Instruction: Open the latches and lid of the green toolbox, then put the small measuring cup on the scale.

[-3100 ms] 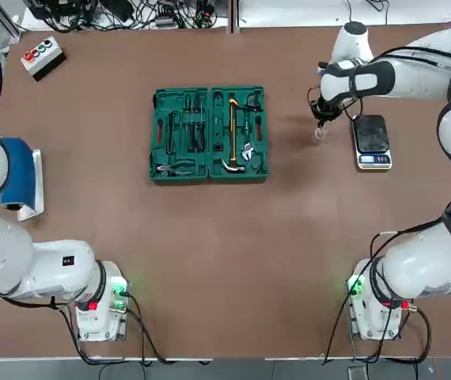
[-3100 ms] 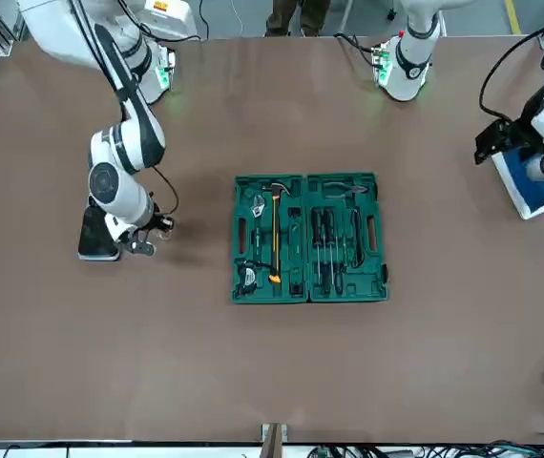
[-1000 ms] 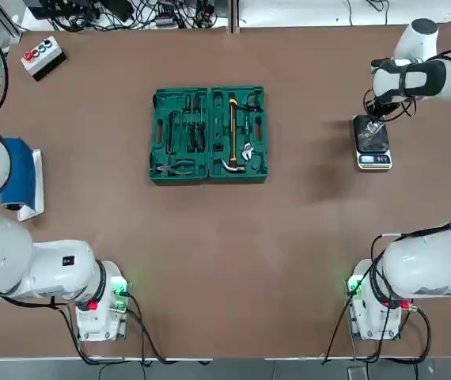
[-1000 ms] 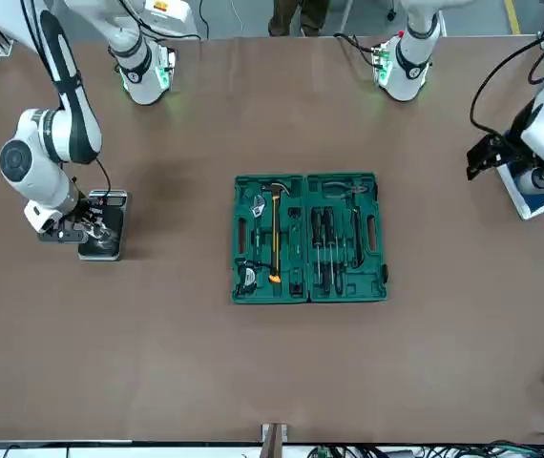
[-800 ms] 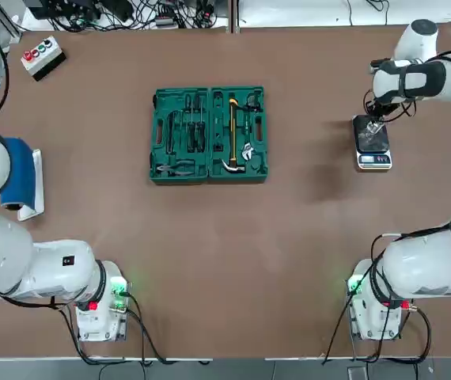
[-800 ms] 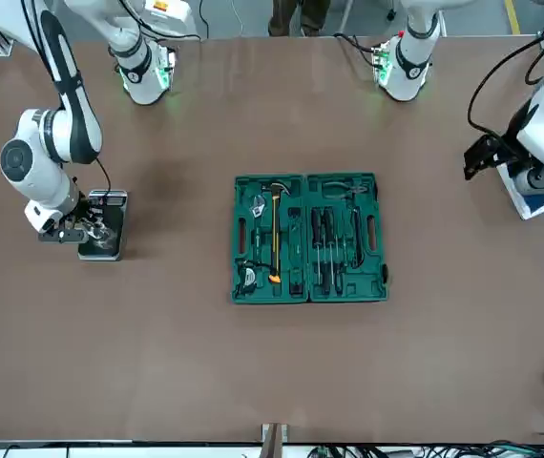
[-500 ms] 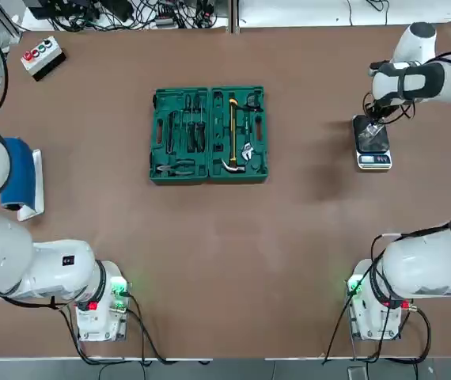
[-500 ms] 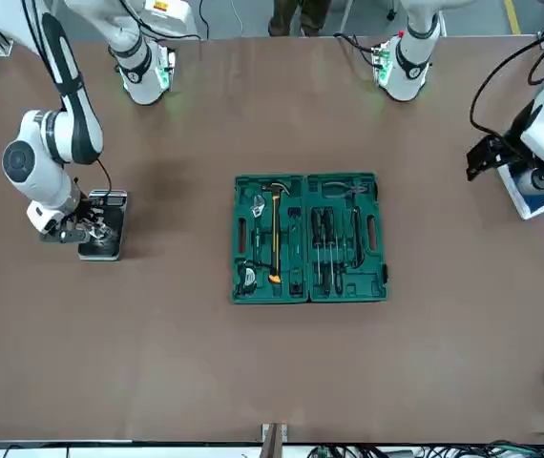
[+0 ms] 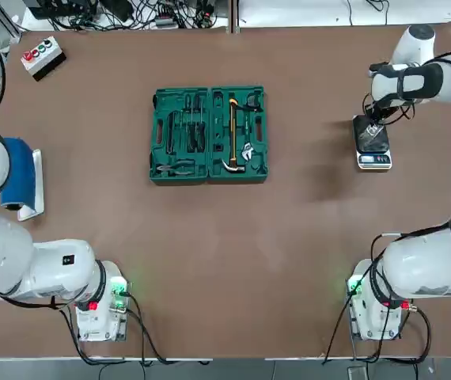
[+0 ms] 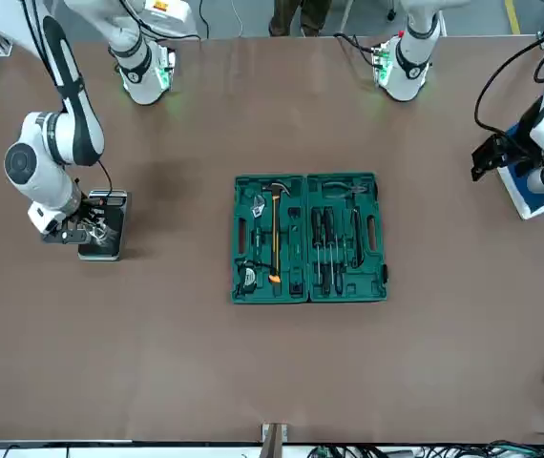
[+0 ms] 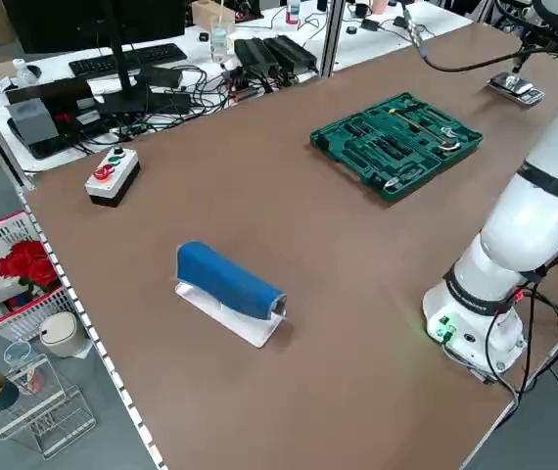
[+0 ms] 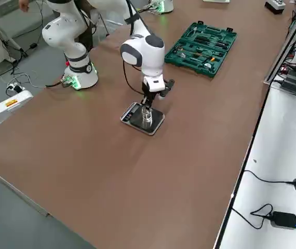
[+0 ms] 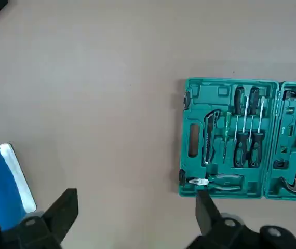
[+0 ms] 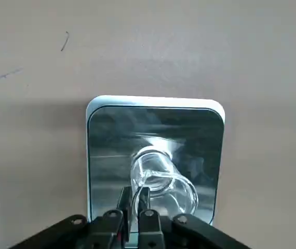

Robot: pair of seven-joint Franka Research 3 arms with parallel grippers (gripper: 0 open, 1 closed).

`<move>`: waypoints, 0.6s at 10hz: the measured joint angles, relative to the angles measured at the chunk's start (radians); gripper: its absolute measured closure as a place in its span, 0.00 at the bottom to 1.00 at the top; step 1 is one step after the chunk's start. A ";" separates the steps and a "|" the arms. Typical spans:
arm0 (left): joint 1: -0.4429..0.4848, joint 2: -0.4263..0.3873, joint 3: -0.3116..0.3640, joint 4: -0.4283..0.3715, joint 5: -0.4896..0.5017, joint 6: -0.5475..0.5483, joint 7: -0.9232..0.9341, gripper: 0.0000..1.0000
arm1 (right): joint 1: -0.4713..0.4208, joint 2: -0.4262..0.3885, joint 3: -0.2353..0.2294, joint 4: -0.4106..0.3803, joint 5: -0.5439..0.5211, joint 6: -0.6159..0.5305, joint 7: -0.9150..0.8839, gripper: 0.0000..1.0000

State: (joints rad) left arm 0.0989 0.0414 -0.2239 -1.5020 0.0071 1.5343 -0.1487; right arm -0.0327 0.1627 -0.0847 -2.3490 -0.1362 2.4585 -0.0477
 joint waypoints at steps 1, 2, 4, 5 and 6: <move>0.000 0.000 0.000 0.000 0.000 -0.001 0.007 0.00 | 0.000 0.000 0.000 0.000 0.000 0.000 0.000 0.81; 0.000 0.000 0.000 0.000 0.000 -0.001 0.009 0.00 | 0.000 0.000 0.000 0.000 0.000 -0.001 0.000 0.74; 0.000 0.000 0.000 0.000 0.000 -0.001 0.009 0.00 | 0.000 0.000 0.000 0.000 -0.001 -0.003 -0.001 0.62; 0.000 0.000 0.000 -0.001 0.000 -0.002 0.009 0.00 | 0.000 0.000 0.000 0.001 -0.001 -0.012 -0.001 0.59; 0.000 0.000 0.000 -0.001 0.000 -0.002 0.010 0.00 | 0.000 0.000 0.000 0.006 -0.001 -0.037 -0.001 0.58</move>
State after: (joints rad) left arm 0.0990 0.0414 -0.2239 -1.5026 0.0071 1.5328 -0.1391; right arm -0.0326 0.1631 -0.0848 -2.3425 -0.1372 2.4213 -0.0485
